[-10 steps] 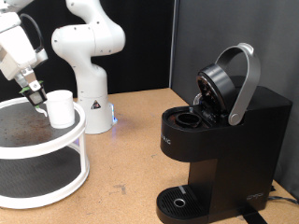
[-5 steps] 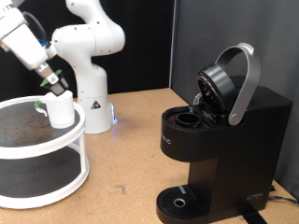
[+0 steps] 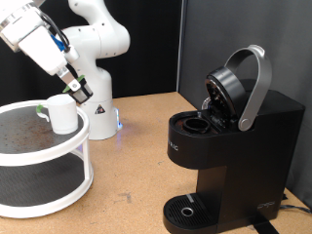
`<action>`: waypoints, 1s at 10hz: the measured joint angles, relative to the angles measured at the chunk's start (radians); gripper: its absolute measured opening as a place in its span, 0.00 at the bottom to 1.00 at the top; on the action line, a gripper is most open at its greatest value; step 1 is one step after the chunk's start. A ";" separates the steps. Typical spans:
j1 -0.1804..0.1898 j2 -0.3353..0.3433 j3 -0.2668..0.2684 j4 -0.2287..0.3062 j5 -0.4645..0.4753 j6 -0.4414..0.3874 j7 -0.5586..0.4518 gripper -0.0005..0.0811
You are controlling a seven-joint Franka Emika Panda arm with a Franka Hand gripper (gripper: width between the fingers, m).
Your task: Make a cup of coffee with the keurig machine
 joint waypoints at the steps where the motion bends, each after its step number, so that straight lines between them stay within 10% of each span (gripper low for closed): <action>1: 0.002 0.001 -0.005 0.007 0.001 -0.055 0.000 0.59; 5: 0.059 0.056 -0.012 0.115 0.114 -0.291 0.068 0.59; 10: 0.093 0.116 0.026 0.163 0.159 -0.267 0.106 0.59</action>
